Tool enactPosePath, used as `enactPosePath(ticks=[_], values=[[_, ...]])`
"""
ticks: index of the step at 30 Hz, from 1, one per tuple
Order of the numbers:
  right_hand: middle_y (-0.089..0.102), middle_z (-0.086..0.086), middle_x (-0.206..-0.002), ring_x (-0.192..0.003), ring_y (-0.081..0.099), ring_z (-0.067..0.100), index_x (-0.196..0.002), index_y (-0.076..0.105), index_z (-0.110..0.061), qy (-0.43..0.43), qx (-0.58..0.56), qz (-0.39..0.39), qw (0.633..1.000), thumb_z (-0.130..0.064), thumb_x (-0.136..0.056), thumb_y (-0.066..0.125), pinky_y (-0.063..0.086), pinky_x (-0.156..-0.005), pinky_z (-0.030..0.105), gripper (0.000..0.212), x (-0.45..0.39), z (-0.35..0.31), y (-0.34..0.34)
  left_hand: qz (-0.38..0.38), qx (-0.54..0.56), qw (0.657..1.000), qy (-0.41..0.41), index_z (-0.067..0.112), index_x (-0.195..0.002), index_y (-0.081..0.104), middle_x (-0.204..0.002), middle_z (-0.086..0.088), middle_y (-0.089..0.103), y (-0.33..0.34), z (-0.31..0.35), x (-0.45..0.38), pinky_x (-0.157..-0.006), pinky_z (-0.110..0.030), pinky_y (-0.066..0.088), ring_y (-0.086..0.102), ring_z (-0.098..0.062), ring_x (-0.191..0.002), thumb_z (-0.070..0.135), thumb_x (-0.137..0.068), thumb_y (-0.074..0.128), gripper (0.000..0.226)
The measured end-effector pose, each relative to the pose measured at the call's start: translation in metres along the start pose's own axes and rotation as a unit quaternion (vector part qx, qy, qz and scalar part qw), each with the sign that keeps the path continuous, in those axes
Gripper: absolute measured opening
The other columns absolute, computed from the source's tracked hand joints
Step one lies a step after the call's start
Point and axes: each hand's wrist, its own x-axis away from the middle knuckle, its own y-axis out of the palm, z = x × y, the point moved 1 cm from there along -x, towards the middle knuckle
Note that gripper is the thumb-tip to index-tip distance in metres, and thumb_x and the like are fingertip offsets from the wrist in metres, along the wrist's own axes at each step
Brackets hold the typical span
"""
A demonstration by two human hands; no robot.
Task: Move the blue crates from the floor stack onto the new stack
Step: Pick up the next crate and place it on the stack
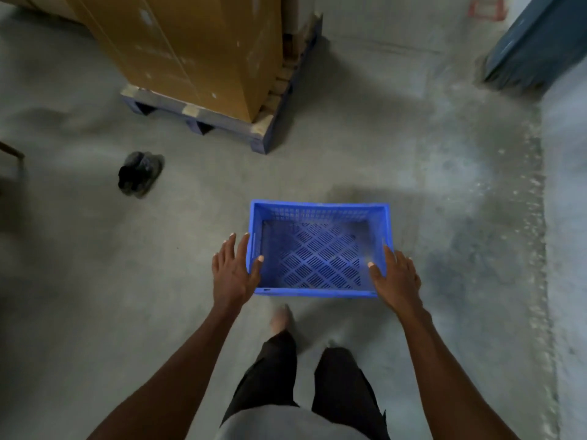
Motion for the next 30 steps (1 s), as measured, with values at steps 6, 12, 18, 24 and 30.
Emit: enactPosePath(ticks=[6, 12, 18, 24, 30], values=[[0.019, 0.014, -0.165, -0.148, 0.021, 0.038, -0.159, 0.021, -0.024, 0.044, -0.005, -0.083, 0.996, -0.049, -0.099, 0.048, 0.025, -0.116, 0.057, 0.070, -0.106, 0.020, 0.038, -0.061, -0.058, 0.996, -0.018, 0.012, -0.150, 0.043, -0.155, -0.017, 0.042, 0.061, -0.018, -0.075, -0.114, -0.046, 0.030, 0.039, -0.036, -0.142, 0.059, -0.091, 0.029, 0.077], [0.021, 0.026, -0.161, -0.144, 0.028, 0.045, -0.159, 0.011, -0.007, 0.062, -0.024, -0.074, 0.995, -0.040, -0.097, 0.057, 0.028, -0.114, 0.054, 0.084, -0.199, 0.052, 0.089, -0.083, -0.071, 0.989, -0.097, -0.002, -0.151, 0.034, -0.156, -0.023, 0.038, 0.133, -0.052, -0.146, -0.117, -0.046, 0.025, 0.035, -0.036, -0.145, 0.044, -0.100, 0.052, 0.071], [0.032, 0.032, -0.151, -0.133, 0.041, 0.050, -0.157, 0.012, -0.003, 0.128, -0.123, -0.014, 0.984, -0.040, -0.098, 0.056, 0.034, -0.109, 0.053, 0.083, -0.242, 0.065, 0.124, -0.072, 0.069, 0.982, -0.159, 0.000, -0.110, 0.052, -0.105, -0.026, 0.061, 0.189, -0.083, -0.178, -0.087, -0.051, 0.045, 0.059, -0.044, -0.100, 0.041, -0.103, 0.050, 0.042], [0.067, 0.024, -0.087, -0.065, 0.068, 0.029, -0.114, 0.060, 0.005, 0.261, -0.292, 0.023, 0.920, -0.061, -0.100, 0.034, 0.053, -0.067, 0.041, 0.072, -0.271, 0.085, 0.128, -0.044, 0.221, 0.944, -0.241, 0.013, -0.086, 0.046, -0.076, 0.001, 0.058, 0.202, -0.094, -0.178, -0.069, -0.036, 0.044, 0.055, -0.022, -0.072, 0.065, -0.099, 0.037, 0.055], [0.059, 0.013, -0.064, -0.050, 0.058, 0.028, -0.080, 0.059, -0.006, 0.320, -0.375, -0.057, 0.868, -0.085, -0.085, 0.032, 0.046, -0.050, 0.030, 0.084, -0.271, 0.098, 0.135, -0.091, 0.411, 0.836, -0.352, 0.009, -0.089, 0.059, -0.070, -0.010, 0.057, 0.204, -0.093, -0.191, -0.049, -0.027, 0.047, 0.052, -0.022, -0.054, 0.067, -0.096, 0.045, 0.061]])
